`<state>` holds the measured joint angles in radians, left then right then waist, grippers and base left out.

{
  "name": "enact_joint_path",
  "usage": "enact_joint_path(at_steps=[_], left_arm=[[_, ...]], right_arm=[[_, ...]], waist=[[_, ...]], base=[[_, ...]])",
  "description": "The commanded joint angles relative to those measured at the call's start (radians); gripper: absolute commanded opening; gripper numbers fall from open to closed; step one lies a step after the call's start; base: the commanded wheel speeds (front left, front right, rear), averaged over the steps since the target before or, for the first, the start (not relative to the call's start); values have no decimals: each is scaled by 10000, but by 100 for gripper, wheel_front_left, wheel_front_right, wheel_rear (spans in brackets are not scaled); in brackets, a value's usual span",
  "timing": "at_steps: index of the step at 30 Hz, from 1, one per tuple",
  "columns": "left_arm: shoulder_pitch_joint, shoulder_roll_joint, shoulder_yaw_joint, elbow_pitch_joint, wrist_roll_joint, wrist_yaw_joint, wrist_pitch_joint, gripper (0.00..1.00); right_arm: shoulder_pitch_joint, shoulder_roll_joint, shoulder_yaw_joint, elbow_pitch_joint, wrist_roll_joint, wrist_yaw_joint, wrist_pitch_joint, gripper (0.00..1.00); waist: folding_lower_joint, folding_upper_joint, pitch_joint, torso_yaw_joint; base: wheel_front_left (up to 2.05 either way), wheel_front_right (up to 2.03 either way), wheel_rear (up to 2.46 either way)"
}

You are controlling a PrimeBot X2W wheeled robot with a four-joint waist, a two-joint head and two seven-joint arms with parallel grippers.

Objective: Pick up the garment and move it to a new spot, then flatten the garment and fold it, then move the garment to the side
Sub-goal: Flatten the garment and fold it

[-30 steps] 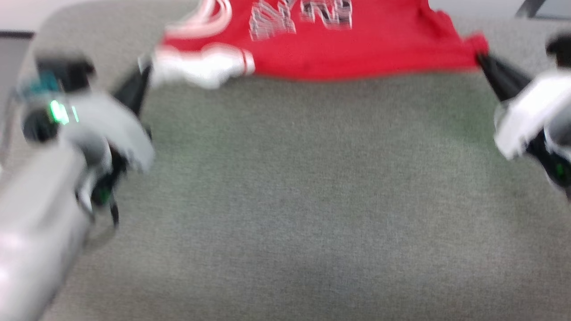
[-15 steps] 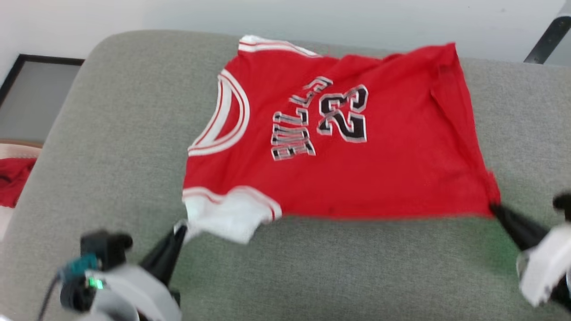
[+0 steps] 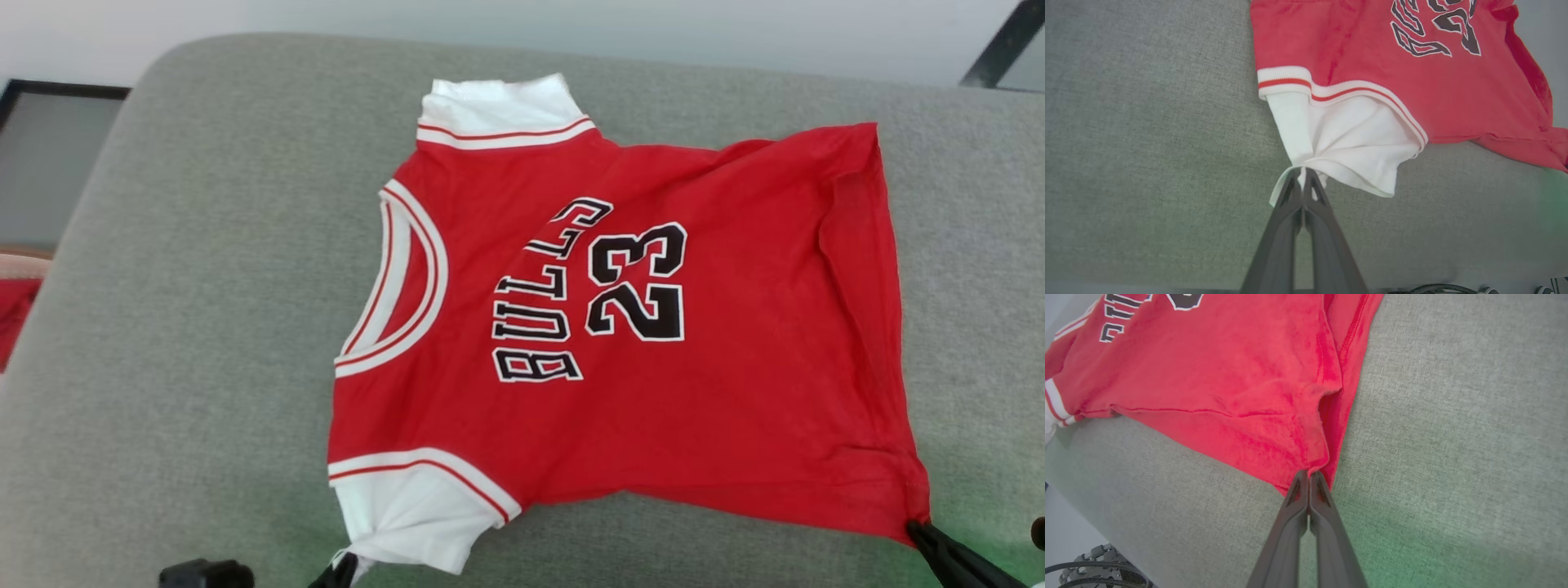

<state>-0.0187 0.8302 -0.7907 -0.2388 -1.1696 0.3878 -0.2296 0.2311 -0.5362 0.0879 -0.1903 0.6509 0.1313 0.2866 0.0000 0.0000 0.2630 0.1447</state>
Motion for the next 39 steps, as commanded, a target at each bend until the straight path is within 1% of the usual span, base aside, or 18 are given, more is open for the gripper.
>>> enact_joint_path(at_steps=[1, 5, 9, 12, 14, 16, 19, 20, 21, 22, 24, 26, 31, 35, 36, 37, 39], left_arm=[[229, 213, 134, -300, -116, 165, -28, 0], [278, 915, 455, -1034, -93, 589, 114, 0], [-284, 1943, 865, -1929, 209, 1089, 624, 0], [-894, 2726, 1130, -2504, 403, 1327, 1275, 0], [-1495, 3192, 1305, -2697, 579, 1284, 1810, 0], [-2188, 3499, 1398, -2646, 829, 1084, 2397, 0], [-3388, 3514, 1404, -2243, 1171, 494, 3250, 0], [-3388, 3514, 1404, -2243, 1171, 494, 3250, 0], [-3759, 3456, 1345, -2080, 1276, 259, 3538, 0], [-4178, 3191, 1326, -1878, 1279, 5, 3760, 0], [-4922, 3029, 1135, -1279, 1612, -506, 4297, 0], [-5680, 2437, 929, -599, 1734, -1050, 4678, 0], [-7051, 1286, 303, 1457, 2076, -2189, 5469, 0], [-7846, 359, -88, 3034, 2059, -2976, 5851, 0], [-7898, 271, -142, 3256, 2046, -3072, 5898, 0], [-8018, 88, -221, 3562, 2033, -3238, 5958, 0], [-8160, -279, -264, 4213, 1811, -3436, 6065, 0]], right_arm=[[236, 21, -139, -225, 16, -11, 138, 0], [150, 28, -353, -695, 247, -11, 570, 0], [-358, -109, -592, -1117, 564, -11, 1202, 0], [-991, -279, -751, -1330, 649, -11, 1688, 0], [-1516, -412, -751, -1384, 567, -11, 2077, 0], [-2124, -435, -681, -1308, 493, -11, 2397, 0], [-3127, -412, -466, -953, 399, -11, 2809, 0], [-3127, -412, -466, -953, 399, -11, 2809, 0], [-3438, -414, -364, -804, 351, -11, 2912, 0], [-3760, -358, -284, -604, 347, -11, 3000, 0], [-4398, -286, -117, -213, 213, -11, 3140, 0], [-4955, -208, 118, 232, 135, -11, 3291, 0], [-6236, -5, 750, 1252, 14, -11, 3454, 0], [-7047, 31, 1266, 2096, 28, -12, 3510, 0], [-7118, 34, 1339, 2197, 40, -12, 3546, 0], [-7252, 2, 1469, 2364, -1, -12, 3562, 0], [-7459, 12, 1643, 2643, 57, -12, 3600, 0]], waist=[[0, 0, 181, -198], [0, 0, 226, -398], [0, 0, 191, -524], [0, 0, 202, -591], [0, 0, 240, -593], [0, 0, 302, -595], [0, 0, 435, -572], [0, 0, 435, -572], [0, 0, 485, -558], [0, 0, 527, -547], [0, 0, 649, -540], [0, 0, 758, -519], [0, 0, 1035, -505], [0, 0, 1229, -500], [0, 0, 1269, -500], [0, 0, 1302, -494], [0, 0, 1339, -485]], base=[[0, 0, 0], [0, 0, 0], [0, 0, 0], [0, 0, 0], [0, 0, 0], [0, 0, 0], [0, 0, 0], [0, 0, 0], [0, 0, 0], [0, 0, 0], [0, 0, 0], [0, 0, 0], [0, 0, 0], [0, 0, 0], [0, 0, 0], [0, 0, 0], [0, 0, 0]])
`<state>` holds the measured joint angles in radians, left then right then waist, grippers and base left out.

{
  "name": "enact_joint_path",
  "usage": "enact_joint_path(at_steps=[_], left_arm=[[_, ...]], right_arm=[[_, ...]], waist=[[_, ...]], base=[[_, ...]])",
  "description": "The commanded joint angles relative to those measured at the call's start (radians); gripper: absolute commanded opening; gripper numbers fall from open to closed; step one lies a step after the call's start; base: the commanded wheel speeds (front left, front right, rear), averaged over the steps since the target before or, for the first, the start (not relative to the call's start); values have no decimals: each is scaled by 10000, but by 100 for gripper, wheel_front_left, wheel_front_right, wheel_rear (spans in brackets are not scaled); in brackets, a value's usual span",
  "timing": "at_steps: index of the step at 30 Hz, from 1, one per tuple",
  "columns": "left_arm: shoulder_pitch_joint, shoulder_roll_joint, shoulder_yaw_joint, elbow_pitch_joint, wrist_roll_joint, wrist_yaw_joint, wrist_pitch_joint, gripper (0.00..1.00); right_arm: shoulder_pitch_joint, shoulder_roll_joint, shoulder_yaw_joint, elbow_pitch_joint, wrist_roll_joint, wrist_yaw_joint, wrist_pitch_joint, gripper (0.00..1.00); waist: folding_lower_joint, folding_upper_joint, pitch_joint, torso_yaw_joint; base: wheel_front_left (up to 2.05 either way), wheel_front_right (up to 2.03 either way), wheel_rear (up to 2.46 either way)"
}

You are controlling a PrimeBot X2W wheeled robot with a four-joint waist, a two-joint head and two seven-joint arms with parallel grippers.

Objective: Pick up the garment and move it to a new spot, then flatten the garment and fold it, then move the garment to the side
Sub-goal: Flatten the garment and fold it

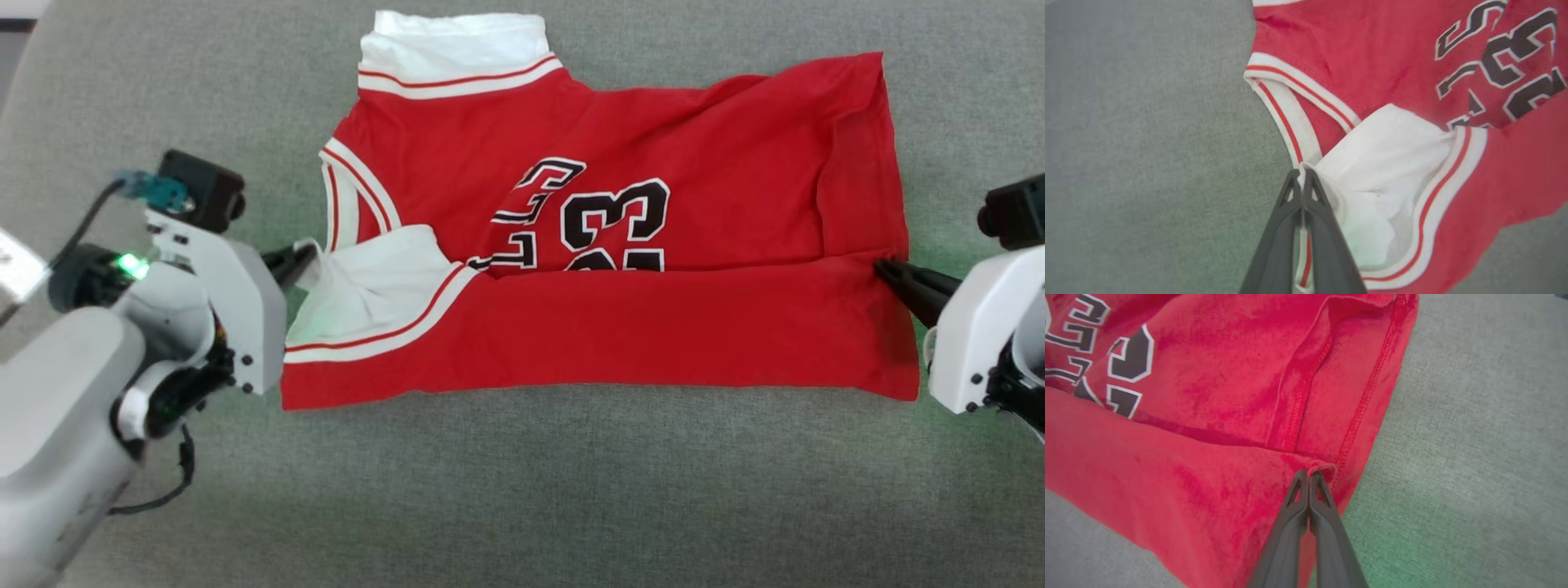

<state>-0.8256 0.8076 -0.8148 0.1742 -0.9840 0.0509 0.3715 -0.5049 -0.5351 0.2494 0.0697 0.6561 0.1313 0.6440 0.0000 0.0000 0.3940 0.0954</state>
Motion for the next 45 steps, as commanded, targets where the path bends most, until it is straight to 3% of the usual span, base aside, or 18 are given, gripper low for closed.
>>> enact_joint_path(at_steps=[1, 3, 5, 7, 8, 9, 10, 11, 22, 31, 37, 45], left_arm=[[-148, -163, -74, 388, -86, -157, 128, 0], [-249, -407, -137, 859, -234, -350, 257, 2], [-349, -577, -173, 1247, -344, -469, 327, 24], [-438, -658, -141, 1580, -430, -530, 410, 29], [-485, -697, -77, 1709, -574, -487, 504, 58], [-547, -727, -49, 1771, -598, -478, 554, 100], [-640, -708, -49, 1791, -520, -469, 572, 100], [-704, -668, -22, 1810, -507, -427, 598, 100], [-374, -68, 179, 659, -420, 126, 412, 100], [1014, 484, 480, -1144, -1012, 1393, 245, 100], [1869, 861, 540, -1849, -1745, 2188, 877, 100], [2346, 1103, 585, -1315, -2680, 2555, 1829, 100]], right_arm=[[-196, -17, 153, 130, 21, -12, 43, 0], [-391, -39, 306, 325, 87, -12, 0, 0], [-537, -43, 443, 493, 128, -12, 21, 0], [-695, -76, 544, 665, 176, -12, 78, 0], [-774, -82, 602, 733, 194, -12, 125, 0], [-842, -104, 681, 779, 202, -12, 183, 27], [-886, -129, 704, 839, 215, -12, 240, 57], [-948, -150, 710, 901, 214, -12, 296, 100], [-984, -389, 819, 468, 102, -12, -387, 100], [-86, -418, 78, -784, -601, -12, -2789, 100], [955, 92, -1028, -1905, -1210, -13, -3694, 100], [2374, 985, -1922, -3469, -1643, -12, -3664, 100]], waist=[[0, 0, 43, 8], [0, 0, 56, 12], [0, 0, 36, 21], [0, 0, -29, 48], [0, 0, -72, 60], [0, 0, -119, 75], [0, 0, -177, 101], [0, 0, -233, 125], [0, 0, -1023, 347], [0, 0, -1535, 298], [0, 0, -1634, -63], [0, 0, -1352, -988]], base=[[0, 0, 0], [0, 0, 0], [0, 0, 0], [0, 0, 0], [0, 0, 0], [0, 0, 0], [0, 0, 0], [0, 0, 0], [0, 0, 0], [0, 0, 0], [0, 0, 0], [0, 0, 0]])
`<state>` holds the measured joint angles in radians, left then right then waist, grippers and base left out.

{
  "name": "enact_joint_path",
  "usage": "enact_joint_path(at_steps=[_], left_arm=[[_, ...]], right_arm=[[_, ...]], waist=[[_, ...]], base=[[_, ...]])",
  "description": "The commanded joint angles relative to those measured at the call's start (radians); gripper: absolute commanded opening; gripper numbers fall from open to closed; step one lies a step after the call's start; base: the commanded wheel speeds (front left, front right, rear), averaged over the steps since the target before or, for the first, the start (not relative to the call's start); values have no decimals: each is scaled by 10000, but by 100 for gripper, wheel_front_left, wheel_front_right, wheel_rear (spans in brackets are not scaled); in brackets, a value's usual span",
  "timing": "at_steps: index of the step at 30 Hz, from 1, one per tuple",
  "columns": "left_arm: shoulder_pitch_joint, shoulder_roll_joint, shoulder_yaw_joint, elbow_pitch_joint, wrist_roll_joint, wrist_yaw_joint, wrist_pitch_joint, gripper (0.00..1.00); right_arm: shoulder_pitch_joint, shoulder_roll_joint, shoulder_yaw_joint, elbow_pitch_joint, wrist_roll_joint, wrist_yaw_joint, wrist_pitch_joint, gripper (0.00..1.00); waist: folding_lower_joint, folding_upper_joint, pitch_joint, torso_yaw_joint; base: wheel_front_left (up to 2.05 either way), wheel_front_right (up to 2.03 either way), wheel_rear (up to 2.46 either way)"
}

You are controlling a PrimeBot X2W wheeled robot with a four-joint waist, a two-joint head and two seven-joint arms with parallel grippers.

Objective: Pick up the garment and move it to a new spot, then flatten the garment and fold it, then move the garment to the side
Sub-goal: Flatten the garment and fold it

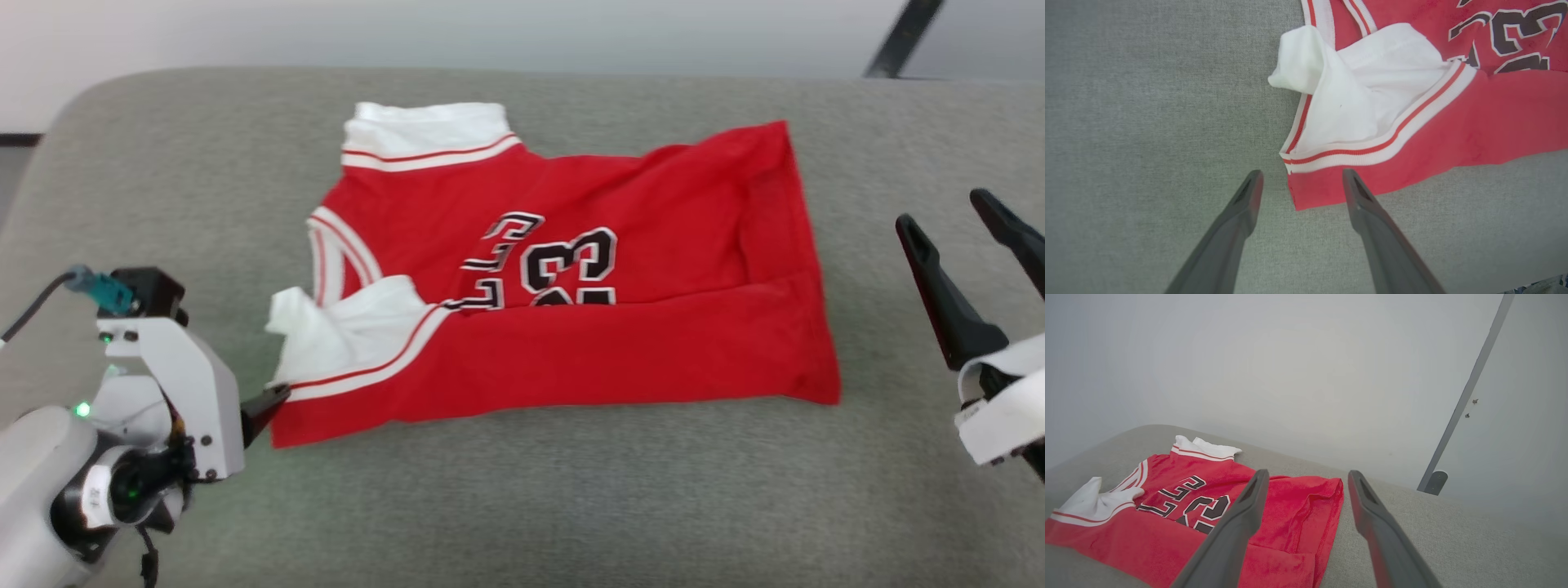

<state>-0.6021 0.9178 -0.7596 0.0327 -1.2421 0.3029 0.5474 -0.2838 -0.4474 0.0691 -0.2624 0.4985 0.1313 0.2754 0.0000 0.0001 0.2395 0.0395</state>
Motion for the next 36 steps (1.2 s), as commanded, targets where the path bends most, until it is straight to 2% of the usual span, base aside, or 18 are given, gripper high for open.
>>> enact_joint_path(at_steps=[1, 8, 14, 15, 16, 17, 24, 31, 36], left_arm=[[133, -13, 50, 235, -231, 49, 173, 100], [303, -117, 49, 1105, -831, 229, 826, 100], [383, -474, 52, 1854, -1085, -24, 774, 100], [438, -601, 53, 2031, -1208, -124, 836, 92], [458, -677, -1, 2125, -1247, -314, 899, 40], [436, -753, -20, 2250, -1249, -412, 876, 0], [205, -1053, -127, 2696, -1232, -663, 1002, 0], [-199, -1563, -351, 2786, -893, -1061, 844, 0], [-740, -2005, -538, 2900, -585, -1256, 870, 0]], right_arm=[[291, 239, -207, -277, -101, -12, 45, 100], [795, 821, -587, -792, -311, -12, 202, 100], [884, 1047, -678, -907, -335, -12, 286, 100], [893, 1054, -679, -921, -348, -12, 303, 100], [901, 1105, -691, -926, -309, -12, 350, 100], [894, 1157, -708, -924, -246, -12, 419, 100], [926, 1006, -553, -956, 46, -12, 1581, 100], [562, 520, -256, -510, 531, -12, 4089, 100], [106, 424, -252, 421, 692, -10, 5392, 100]], waist=[[0, -1, 245, -534], [0, -1, 562, -1130], [0, -1, 727, -1316], [0, -1, 746, -1335], [0, -1, 763, -1348], [0, -1, 782, -1354], [0, -1, 795, -1207], [0, -1, 659, -702], [0, -1, 823, -183]], base=[[0, 0, 0], [0, 0, 0], [0, 0, 0], [0, 0, 0], [0, 0, 0], [0, 0, 0], [0, 0, 0], [0, 0, 0], [0, 0, 0]])
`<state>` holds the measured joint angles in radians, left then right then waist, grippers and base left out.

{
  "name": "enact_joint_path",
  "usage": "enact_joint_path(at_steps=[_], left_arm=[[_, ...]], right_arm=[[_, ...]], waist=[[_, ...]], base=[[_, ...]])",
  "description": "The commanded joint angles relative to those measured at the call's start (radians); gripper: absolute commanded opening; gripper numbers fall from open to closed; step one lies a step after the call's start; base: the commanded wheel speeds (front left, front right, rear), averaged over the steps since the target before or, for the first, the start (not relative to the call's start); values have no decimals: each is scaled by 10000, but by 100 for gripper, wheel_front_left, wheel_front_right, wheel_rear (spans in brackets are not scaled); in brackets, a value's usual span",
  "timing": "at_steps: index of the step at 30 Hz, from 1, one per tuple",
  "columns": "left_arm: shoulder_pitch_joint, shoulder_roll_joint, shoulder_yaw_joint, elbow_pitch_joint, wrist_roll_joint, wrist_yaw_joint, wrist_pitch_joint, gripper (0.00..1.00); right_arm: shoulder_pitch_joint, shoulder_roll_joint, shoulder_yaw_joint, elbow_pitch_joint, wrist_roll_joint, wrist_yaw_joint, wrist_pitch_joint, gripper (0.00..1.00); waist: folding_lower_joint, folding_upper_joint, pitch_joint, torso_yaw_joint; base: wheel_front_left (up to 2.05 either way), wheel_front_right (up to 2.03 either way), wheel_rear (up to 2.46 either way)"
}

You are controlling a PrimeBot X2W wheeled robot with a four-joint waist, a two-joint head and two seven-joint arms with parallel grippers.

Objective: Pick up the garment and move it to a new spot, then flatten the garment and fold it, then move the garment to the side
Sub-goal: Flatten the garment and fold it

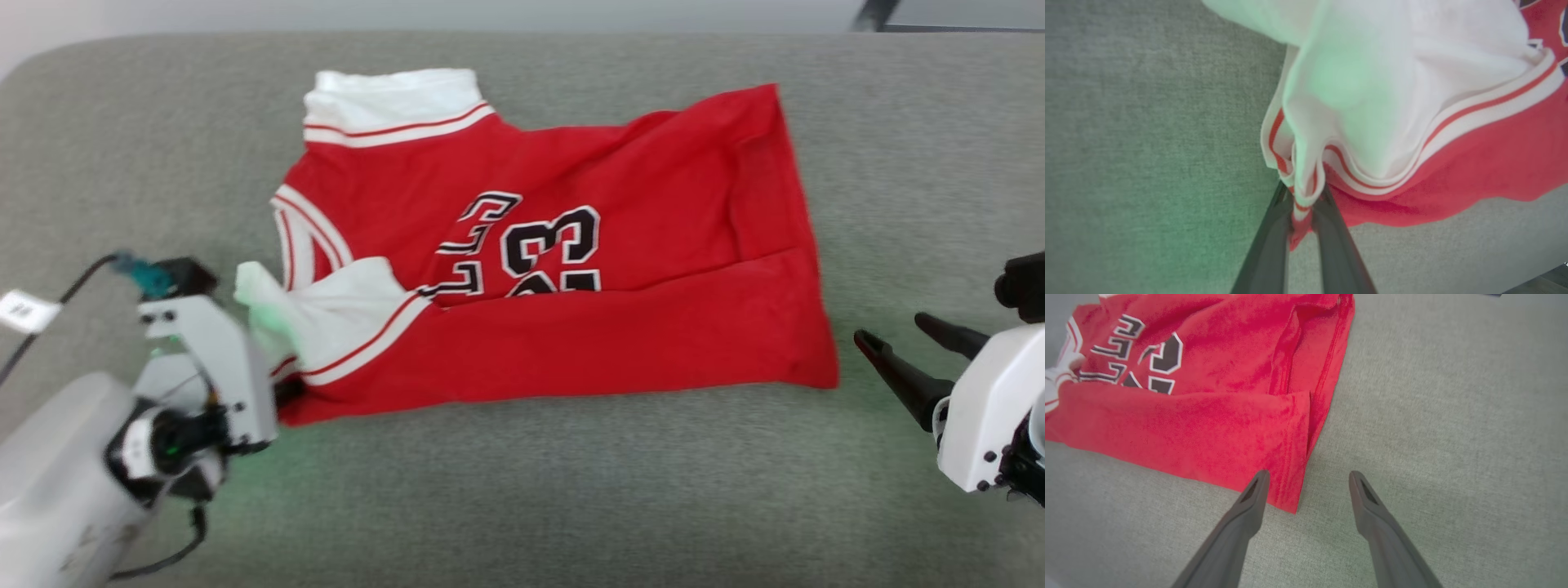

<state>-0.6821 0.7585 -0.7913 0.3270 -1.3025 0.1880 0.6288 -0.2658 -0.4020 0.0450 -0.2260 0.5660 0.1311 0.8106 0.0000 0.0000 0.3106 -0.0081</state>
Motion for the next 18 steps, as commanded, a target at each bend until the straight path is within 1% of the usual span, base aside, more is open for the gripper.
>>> enact_joint_path(at_steps=[1, 6, 11, 12, 13, 14, 18], left_arm=[[-67, -507, -242, 3, 75, -142, 53, 0], [-621, -964, -347, 315, 309, -348, -26, 0], [-874, -1304, -403, 737, 380, -546, -125, 0], [-892, -1337, -424, 818, 397, -565, -134, 0], [-900, -1377, -425, 908, 385, -608, -136, 0], [-906, -1405, -425, 994, 364, -632, -144, 0], [-906, -1408, -393, 1314, 333, -740, -204, 0]], right_arm=[[-153, -27, 43, 248, 58, -8, 169, 100], [-492, 64, 261, 1345, 16, -8, 425, 100], [-786, 215, 812, 2611, 71, -8, 464, 100], [-805, 260, 958, 2846, 126, -8, 511, 91], [-844, 255, 1094, 3041, 168, -8, 564, 32], [-871, 261, 1210, 3223, 229, -8, 632, 0], [-1006, 158, 1468, 3633, 395, -5, 714, 0]], waist=[[0, 0, 170, 411], [0, 0, 476, 865], [0, 0, 629, 1086], [0, 0, 640, 1106], [0, 0, 652, 1123], [0, 0, 656, 1137], [0, 0, 645, 1149]], base=[[0, 0, 0], [0, 0, 0], [0, 0, 0], [0, 0, 0], [0, 0, 0], [0, 0, 0], [0, 0, 0]])
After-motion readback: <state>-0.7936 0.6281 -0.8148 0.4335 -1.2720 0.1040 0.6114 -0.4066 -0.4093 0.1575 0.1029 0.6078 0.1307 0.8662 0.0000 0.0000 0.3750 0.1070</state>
